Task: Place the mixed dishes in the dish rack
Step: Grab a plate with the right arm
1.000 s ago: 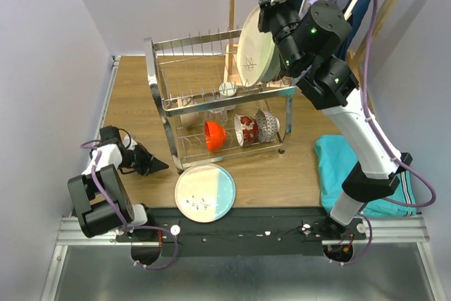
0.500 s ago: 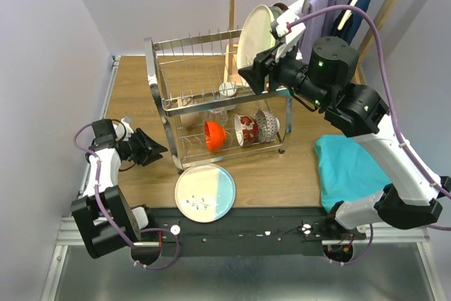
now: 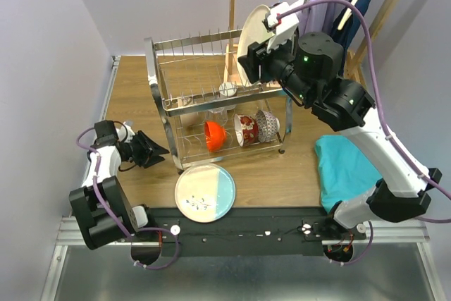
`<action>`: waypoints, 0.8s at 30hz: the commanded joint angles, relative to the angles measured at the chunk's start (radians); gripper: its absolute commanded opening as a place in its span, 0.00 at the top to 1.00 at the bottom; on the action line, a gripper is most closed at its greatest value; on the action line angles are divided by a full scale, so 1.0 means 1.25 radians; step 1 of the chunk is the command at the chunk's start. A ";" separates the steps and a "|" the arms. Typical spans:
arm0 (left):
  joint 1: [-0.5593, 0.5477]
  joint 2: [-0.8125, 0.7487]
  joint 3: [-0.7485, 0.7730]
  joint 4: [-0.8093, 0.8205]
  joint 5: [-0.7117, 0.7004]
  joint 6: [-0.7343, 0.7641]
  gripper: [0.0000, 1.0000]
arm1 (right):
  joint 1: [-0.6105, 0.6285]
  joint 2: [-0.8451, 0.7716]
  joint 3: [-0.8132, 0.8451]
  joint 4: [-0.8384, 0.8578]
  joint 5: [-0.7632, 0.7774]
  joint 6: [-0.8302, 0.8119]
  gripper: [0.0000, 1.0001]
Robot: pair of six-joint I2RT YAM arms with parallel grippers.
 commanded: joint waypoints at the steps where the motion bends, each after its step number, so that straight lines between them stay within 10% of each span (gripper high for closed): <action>1: -0.002 0.021 0.009 0.000 0.030 0.002 0.52 | -0.006 0.028 0.071 -0.022 0.061 0.001 0.39; 24: -0.001 0.107 0.073 -0.029 0.024 0.020 0.51 | -0.038 -0.031 0.050 -0.137 -0.017 0.039 0.35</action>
